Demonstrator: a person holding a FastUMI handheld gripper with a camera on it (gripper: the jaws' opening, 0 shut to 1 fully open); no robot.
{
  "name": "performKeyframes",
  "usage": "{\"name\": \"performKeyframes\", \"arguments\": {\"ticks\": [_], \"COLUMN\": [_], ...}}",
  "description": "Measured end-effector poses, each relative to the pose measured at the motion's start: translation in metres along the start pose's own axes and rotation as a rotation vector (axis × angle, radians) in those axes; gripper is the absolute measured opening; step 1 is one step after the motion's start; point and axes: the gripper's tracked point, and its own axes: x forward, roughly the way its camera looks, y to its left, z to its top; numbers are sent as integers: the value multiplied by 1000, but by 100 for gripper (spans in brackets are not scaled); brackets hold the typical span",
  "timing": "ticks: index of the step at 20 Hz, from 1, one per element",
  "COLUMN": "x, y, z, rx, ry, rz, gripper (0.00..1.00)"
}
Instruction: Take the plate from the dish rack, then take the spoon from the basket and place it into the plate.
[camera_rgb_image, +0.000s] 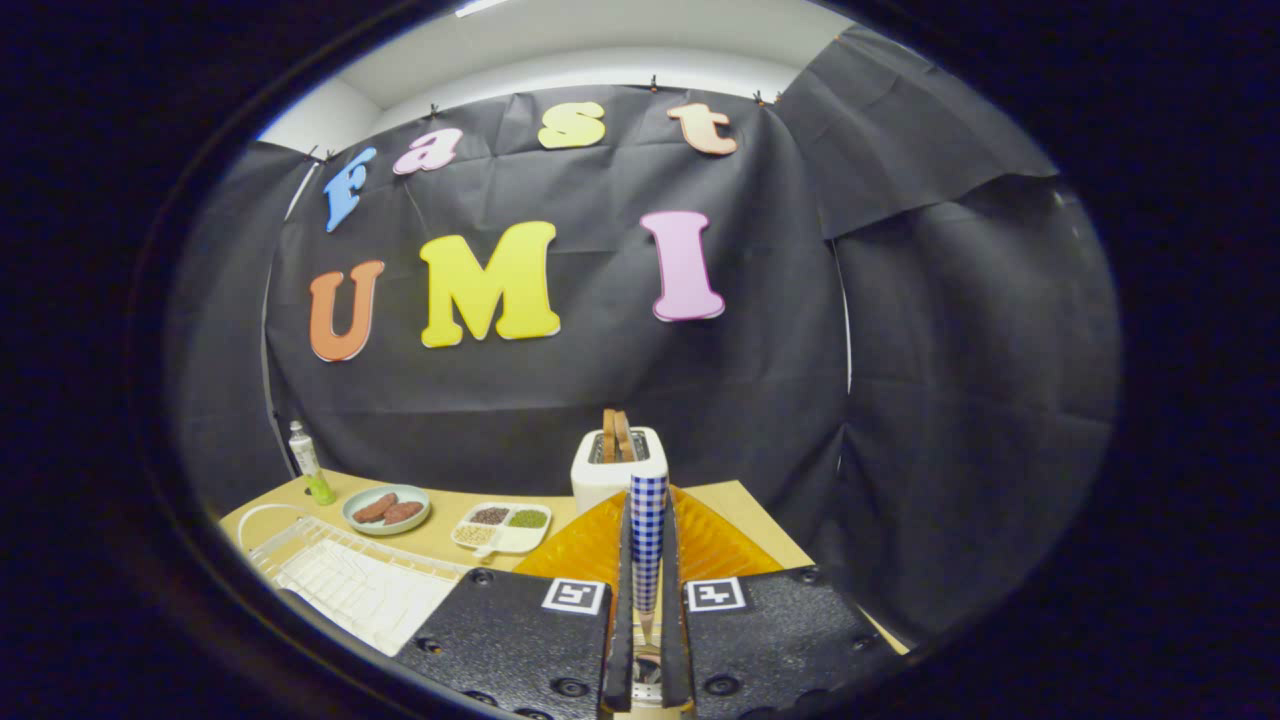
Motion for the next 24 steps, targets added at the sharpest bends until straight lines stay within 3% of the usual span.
{"name": "performKeyframes", "arguments": {"ticks": [5, 10, 13, 17, 24], "x": [-77, -146, -179, -211, -222], "y": [55, 97, 121, 160, 210], "z": [26, 4, -28, -77, -141], "rx": [-13, -33, -61, 6, 54], "ry": [-69, -88, -95, -88, -25], "rz": [56, 100, 124, 179, 216], "gripper": [16, 16, 16, 17, 17]}}
